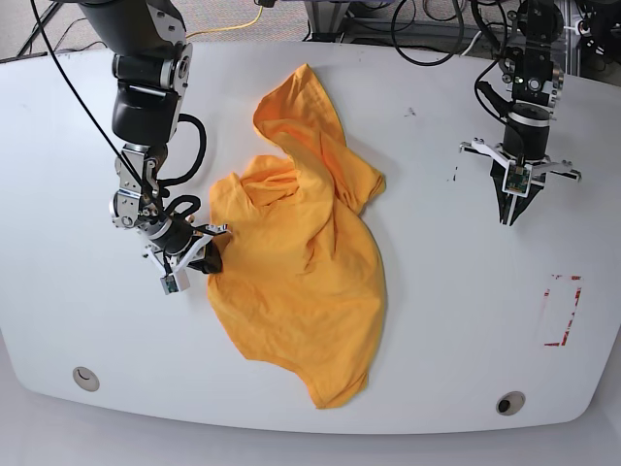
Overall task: Layout the t-shirt on the table in an organized manner, then fold the t-shirt properly
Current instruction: 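Pull the held shirt edge away from the shirt with the right gripper, then move the left gripper to the shirt and grasp its opposite edge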
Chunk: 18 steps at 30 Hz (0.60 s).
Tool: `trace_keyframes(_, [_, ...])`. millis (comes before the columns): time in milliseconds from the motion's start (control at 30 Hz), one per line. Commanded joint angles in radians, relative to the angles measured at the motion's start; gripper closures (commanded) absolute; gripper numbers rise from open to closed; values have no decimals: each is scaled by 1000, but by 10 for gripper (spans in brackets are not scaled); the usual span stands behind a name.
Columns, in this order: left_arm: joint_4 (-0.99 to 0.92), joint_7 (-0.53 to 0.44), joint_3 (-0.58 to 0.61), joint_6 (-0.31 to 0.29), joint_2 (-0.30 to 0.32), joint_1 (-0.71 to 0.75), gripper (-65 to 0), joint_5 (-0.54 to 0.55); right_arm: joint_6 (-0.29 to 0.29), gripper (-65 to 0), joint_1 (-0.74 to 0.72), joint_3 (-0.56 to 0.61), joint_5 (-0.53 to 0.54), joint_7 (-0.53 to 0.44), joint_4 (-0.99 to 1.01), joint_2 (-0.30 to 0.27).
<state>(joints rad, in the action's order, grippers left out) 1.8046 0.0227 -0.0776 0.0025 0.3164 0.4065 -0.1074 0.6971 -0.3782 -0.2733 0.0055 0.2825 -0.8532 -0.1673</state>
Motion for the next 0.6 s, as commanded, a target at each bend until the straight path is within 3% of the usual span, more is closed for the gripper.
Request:
trace_keyframes(0, [19, -23, -4, 11, 10, -5, -31, 4, 1, 0, 5, -1, 8, 7, -79, -10])
trace_keyframes(167, [25, -23, 49, 11, 13, -5, -31, 39, 1, 0, 61, -1, 12, 120, -265, -10])
trace_keyframes(433, [21, -20, 137, 9, 13, -30, -31, 197, 1, 0, 117, 1, 6, 315, -575, 22])
trace_keyframes(567, [24, 35, 200, 9, 11, -44, -31, 220, 1, 0, 117, 1, 6, 418, -700, 25])
